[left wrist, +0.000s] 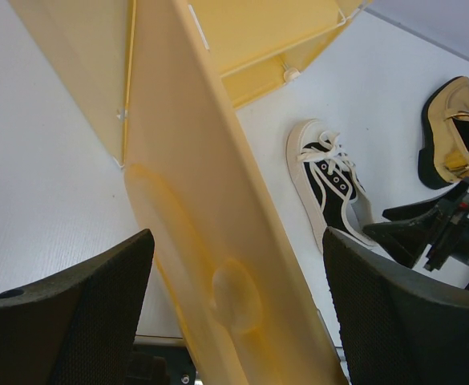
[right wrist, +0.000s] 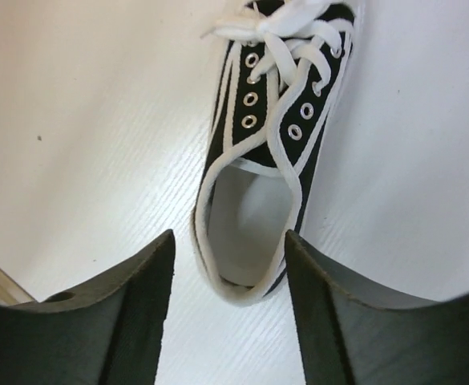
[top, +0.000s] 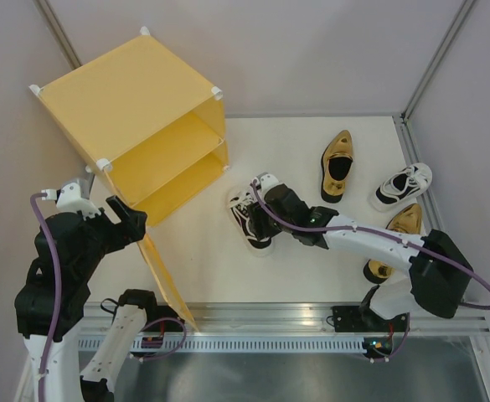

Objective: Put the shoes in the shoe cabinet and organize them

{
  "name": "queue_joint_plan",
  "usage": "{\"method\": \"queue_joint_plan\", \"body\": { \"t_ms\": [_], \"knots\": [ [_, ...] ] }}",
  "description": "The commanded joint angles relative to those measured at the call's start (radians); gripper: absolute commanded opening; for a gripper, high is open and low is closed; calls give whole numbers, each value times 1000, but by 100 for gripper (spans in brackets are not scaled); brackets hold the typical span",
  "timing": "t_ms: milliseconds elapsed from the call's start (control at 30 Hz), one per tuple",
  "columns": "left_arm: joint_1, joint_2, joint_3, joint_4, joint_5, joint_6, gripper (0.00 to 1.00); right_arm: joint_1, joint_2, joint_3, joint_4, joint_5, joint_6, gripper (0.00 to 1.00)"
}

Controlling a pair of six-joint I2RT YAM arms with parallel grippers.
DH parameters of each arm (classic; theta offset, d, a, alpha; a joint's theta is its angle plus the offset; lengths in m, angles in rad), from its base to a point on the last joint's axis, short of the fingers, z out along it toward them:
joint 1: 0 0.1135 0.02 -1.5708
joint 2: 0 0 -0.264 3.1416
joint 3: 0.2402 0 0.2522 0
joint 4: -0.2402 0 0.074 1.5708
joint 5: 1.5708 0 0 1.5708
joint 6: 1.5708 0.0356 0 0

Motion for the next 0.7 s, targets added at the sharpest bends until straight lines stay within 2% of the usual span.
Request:
{"method": "queue_joint_plan", "body": {
  "t_ms": [0, 133, 167, 333, 367, 667],
  "knots": [
    [0, -7, -14, -5, -17, 28, 89, 16, -92, -15, -20, 43, -4, 64],
    [0, -8, -18, -3, -12, 26, 89, 34, -143, -76, 6, 86, 10, 74],
    [0, -9, -20, -5, -12, 26, 89, 42, -153, -94, 34, 95, 21, 80],
    [0, -12, -18, -5, -14, 26, 89, 44, -152, -223, 171, 100, 56, 98],
    [-1, -11, -20, -5, -14, 26, 89, 45, -147, -240, 238, 84, 56, 98],
    [0, -11, -18, -5, -12, 20, 89, 68, -94, -360, 499, 81, 74, 98]
  ]
}}
